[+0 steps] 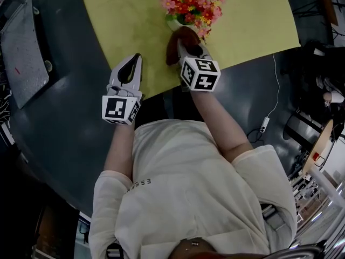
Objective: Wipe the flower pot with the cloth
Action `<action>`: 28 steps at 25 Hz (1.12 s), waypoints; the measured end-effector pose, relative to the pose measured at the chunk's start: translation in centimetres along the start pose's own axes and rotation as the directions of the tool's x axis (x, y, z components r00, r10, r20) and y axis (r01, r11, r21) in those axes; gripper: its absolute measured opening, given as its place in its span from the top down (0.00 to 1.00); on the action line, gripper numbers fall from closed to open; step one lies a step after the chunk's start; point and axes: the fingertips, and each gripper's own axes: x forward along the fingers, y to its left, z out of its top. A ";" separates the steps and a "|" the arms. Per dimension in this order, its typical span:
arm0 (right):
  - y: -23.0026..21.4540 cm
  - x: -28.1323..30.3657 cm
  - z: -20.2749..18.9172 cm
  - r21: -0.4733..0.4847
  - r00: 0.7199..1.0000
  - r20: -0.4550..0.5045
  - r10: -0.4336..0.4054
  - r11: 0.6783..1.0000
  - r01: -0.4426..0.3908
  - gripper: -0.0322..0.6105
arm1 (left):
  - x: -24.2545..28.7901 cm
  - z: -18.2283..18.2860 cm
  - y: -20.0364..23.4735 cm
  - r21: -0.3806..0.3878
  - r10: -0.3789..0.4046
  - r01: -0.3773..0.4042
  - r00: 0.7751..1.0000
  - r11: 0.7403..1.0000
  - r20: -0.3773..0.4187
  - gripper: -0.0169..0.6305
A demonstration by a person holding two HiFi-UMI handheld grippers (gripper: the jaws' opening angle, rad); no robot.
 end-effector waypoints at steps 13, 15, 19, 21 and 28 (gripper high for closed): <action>-11.6 -4.4 0.4 -0.034 0.992 -0.021 -0.123 0.992 0.122 0.84 | 6.1 -1.6 -4.6 0.119 -0.187 0.203 0.973 0.972 -0.133 0.66; -13.5 -4.6 1.1 -0.067 0.993 -0.026 -0.118 0.991 0.116 0.84 | 7.6 -1.5 -4.6 0.142 -0.170 0.188 0.977 0.972 -0.132 0.63; -15.8 -3.9 3.3 -0.138 0.996 -0.023 -0.082 0.987 0.079 0.85 | 10.6 -1.4 -4.0 0.150 -0.138 0.158 0.981 0.976 -0.136 0.50; -16.5 -3.4 4.7 -0.149 0.998 -0.019 -0.061 0.987 0.057 0.85 | 12.1 -1.6 -3.8 0.167 -0.130 0.156 0.979 0.974 -0.155 0.43; -18.5 -1.1 8.9 -0.217 1.000 -0.014 0.017 0.976 -0.019 0.85 | 16.1 -3.6 -4.5 0.295 -0.150 0.235 0.947 0.926 -0.286 0.18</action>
